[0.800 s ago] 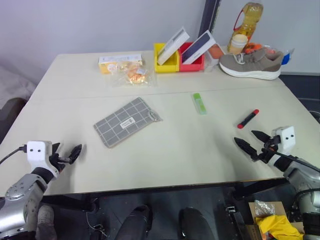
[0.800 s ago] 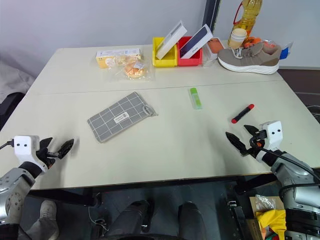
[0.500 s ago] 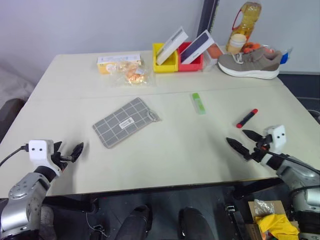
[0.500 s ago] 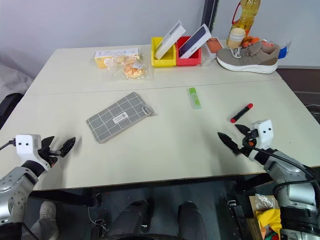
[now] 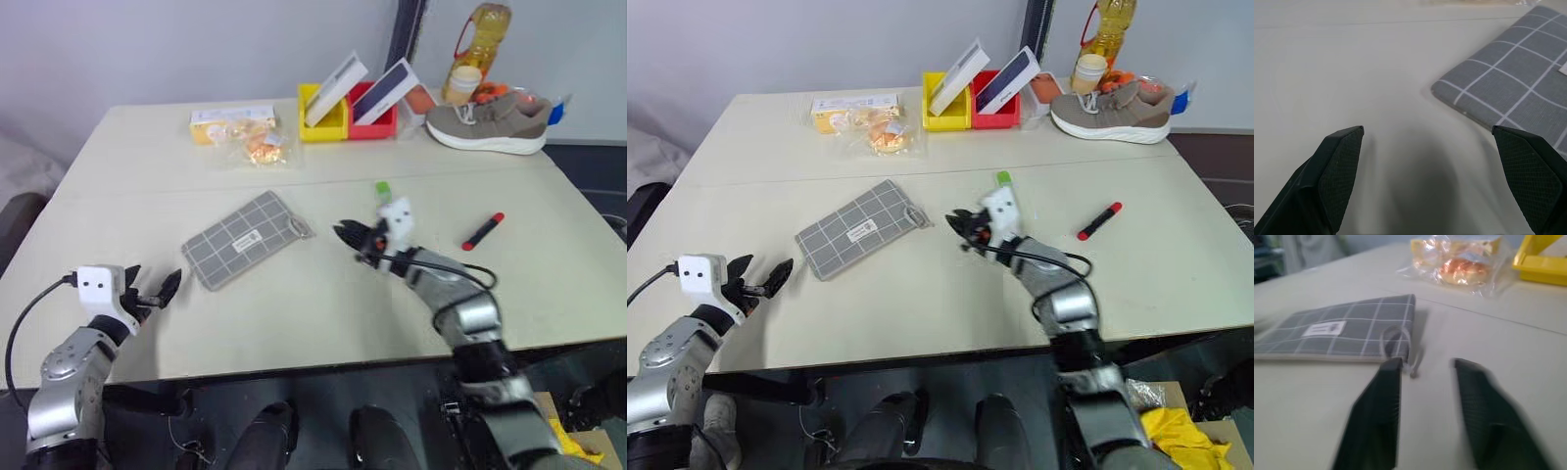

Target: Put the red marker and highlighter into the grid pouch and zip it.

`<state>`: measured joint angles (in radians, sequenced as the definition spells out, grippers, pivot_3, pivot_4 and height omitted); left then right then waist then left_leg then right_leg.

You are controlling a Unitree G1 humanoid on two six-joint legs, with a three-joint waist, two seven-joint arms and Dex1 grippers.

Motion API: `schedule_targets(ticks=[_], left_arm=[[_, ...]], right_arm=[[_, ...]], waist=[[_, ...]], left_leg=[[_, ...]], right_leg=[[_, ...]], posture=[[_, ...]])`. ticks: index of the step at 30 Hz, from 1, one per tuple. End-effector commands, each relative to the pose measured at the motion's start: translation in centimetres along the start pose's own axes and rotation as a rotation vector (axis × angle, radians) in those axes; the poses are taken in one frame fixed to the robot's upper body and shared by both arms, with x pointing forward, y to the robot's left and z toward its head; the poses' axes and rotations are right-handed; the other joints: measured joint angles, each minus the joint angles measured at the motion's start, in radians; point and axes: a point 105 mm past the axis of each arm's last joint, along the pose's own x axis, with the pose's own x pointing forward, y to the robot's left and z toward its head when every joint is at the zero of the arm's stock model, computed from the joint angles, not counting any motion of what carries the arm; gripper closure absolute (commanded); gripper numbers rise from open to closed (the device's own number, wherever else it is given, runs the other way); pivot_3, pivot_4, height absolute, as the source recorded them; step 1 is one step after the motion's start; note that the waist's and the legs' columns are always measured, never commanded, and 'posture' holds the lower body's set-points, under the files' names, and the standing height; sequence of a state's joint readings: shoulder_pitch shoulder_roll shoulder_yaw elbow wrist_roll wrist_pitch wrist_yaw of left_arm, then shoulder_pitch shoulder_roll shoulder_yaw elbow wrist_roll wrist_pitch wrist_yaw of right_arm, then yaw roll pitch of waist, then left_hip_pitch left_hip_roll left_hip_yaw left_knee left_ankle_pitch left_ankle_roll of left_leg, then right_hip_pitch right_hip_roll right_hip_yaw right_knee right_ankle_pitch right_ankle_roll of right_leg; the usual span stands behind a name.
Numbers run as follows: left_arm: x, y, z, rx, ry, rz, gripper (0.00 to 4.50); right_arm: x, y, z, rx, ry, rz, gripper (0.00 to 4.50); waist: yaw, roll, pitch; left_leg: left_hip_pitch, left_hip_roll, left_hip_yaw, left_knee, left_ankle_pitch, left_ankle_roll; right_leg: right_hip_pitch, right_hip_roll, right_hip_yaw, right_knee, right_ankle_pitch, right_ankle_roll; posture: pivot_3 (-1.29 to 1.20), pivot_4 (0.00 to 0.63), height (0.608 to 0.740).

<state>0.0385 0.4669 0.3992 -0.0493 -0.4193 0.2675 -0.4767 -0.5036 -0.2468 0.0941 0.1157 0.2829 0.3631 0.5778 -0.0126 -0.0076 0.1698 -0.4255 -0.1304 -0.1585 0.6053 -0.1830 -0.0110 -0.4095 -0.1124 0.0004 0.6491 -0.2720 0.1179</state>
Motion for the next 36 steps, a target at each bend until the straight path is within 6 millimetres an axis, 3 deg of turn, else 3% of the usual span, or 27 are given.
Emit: schedule_targets(ticks=[1,7,12,15,21,29,36], left_arm=[[-0.2,0.4,1.0,0.064,-0.024,0.003,0.0],[-0.8,0.8,0.5,0.154,0.011,-0.024,0.0],[-1.1,0.9,0.6,0.218,0.021,-0.05,0.0],[-1.4,0.8,0.4,0.254,0.033,-0.07,0.0],[-1.5,-0.6,0.1,0.414,0.039,-0.193,0.0],[1.5,-4.1,0.4,0.857,-0.084,-0.434,0.0],[4.0,-5.2,-0.2,1.102,-0.185,-0.545,0.0]], right_arm=[[2.7,0.8,0.7,-0.045,0.008,-0.002,4.47],[7.8,3.6,0.2,-0.1,0.087,0.027,4.47],[10.3,3.5,-1.1,-0.034,0.189,-0.057,4.47],[10.6,3.3,-2.4,0.065,0.251,-0.089,4.47],[10.6,3.5,-2.3,0.1,0.241,-0.067,4.47],[10.2,3.7,-2.9,0.102,0.248,-0.056,4.47],[10.1,3.9,-2.8,0.098,0.244,-0.055,4.47]], waist=[[-0.001,0.0,0.0],[-0.006,0.0,0.0],[-0.007,0.0,0.0],[-0.006,0.0,0.0],[-0.006,0.001,0.001],[-0.005,0.002,0.0],[-0.005,0.002,0.0]], left_leg=[[0.0,0.0,0.0,0.0,0.0,0.0],[0.001,0.0,0.0,-0.003,0.001,-0.002],[0.003,0.001,-0.001,-0.01,0.004,-0.006],[0.003,0.002,-0.002,-0.011,0.004,-0.006],[0.004,0.003,-0.002,-0.011,0.004,-0.006],[0.006,0.005,-0.001,-0.013,0.005,-0.007],[0.008,0.005,-0.001,-0.014,0.005,-0.008]], right_leg=[[0.0,0.0,0.0,0.0,0.0,0.0],[-0.002,0.001,0.0,0.0,0.001,0.0],[-0.005,0.004,0.0,0.001,0.002,-0.002],[-0.005,0.006,0.0,0.0,0.002,-0.003],[-0.005,0.007,0.001,0.001,0.003,-0.004],[-0.005,0.009,0.002,0.001,0.004,-0.006],[-0.005,0.01,0.003,0.001,0.004,-0.005]], posture=[[0.0,0.15,0.74],[0.0,0.15,0.74],[0.0,0.15,0.74],[0.0,0.15,0.74],[0.0,0.15,0.74],[0.0,0.15,0.74],[0.0,0.15,0.74]])
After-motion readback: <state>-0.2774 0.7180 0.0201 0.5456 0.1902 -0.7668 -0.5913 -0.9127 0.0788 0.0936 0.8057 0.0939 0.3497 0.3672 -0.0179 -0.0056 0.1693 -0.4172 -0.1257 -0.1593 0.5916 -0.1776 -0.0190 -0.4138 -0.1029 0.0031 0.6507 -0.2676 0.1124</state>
